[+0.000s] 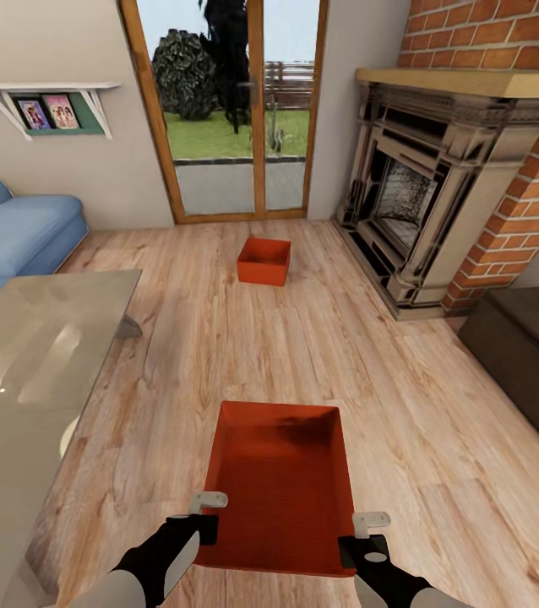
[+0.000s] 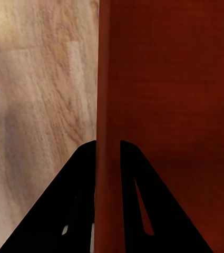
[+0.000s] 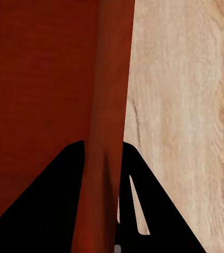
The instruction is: Move the two storage containers from the living room to the garage. In the garage, place one container on the floor and stack the other container on top of it (either order is fine).
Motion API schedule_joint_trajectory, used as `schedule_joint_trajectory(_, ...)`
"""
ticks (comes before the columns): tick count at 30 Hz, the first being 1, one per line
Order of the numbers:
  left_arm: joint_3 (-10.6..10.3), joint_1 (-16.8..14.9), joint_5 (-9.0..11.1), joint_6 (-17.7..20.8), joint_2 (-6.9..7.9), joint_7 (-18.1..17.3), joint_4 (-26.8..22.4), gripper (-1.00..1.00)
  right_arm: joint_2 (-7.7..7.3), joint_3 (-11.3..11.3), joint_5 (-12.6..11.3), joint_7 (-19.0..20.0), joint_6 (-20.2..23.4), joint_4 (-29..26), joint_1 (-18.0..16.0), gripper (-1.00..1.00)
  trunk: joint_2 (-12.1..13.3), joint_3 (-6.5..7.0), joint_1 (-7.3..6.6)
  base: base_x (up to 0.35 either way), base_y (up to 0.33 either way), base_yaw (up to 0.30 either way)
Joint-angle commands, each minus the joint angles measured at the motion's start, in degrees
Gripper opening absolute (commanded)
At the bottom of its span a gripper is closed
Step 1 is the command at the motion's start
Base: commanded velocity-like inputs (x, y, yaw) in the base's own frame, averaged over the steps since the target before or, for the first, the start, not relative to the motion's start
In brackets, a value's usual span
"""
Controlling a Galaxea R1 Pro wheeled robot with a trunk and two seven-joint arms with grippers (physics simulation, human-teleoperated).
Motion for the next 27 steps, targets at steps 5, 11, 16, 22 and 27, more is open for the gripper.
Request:
schedule_joint_trajectory(5,-2.1,0.0,2.0,0.2,0.08,-0.8,0.0,-1.0,-0.41,0.9,-0.7,-0.8,-0.4,0.1,-0.1,-1.0,2.0,0.86,-1.1,0.0,0.0,0.0)
schedule_joint_trajectory(11,-2.1,0.0,2.0,0.2,0.08,-0.8,0.0,-1.0,-0.41,0.9,-0.7,-0.8,-0.4,0.1,-0.1,-1.0,4.4,1.94,-2.42,0.0,0.0,0.0)
schedule_joint_trajectory(16,-2.1,0.0,2.0,0.2,0.08,-0.8,0.0,-1.0,-0.41,0.9,-0.7,-0.8,-0.4,0.1,-0.1,-1.0,6.4,2.84,-3.52,0.0,0.0,0.0)
schedule_joint_trajectory(22,-2.1,0.0,2.0,0.2,0.08,-0.8,0.0,-1.0,-0.41,0.9,-0.7,-0.8,-0.4,0.1,-0.1,-1.0,8.8,3.91,-4.84,0.0,0.0,0.0)
schedule_joint_trajectory(27,-2.1,0.0,2.0,0.2,0.08,-0.8,0.0,-1.0,-0.41,0.9,-0.7,-0.7,-0.4,0.1,-0.1,-1.0,10.8,4.81,-5.94,0.0,0.0,0.0)
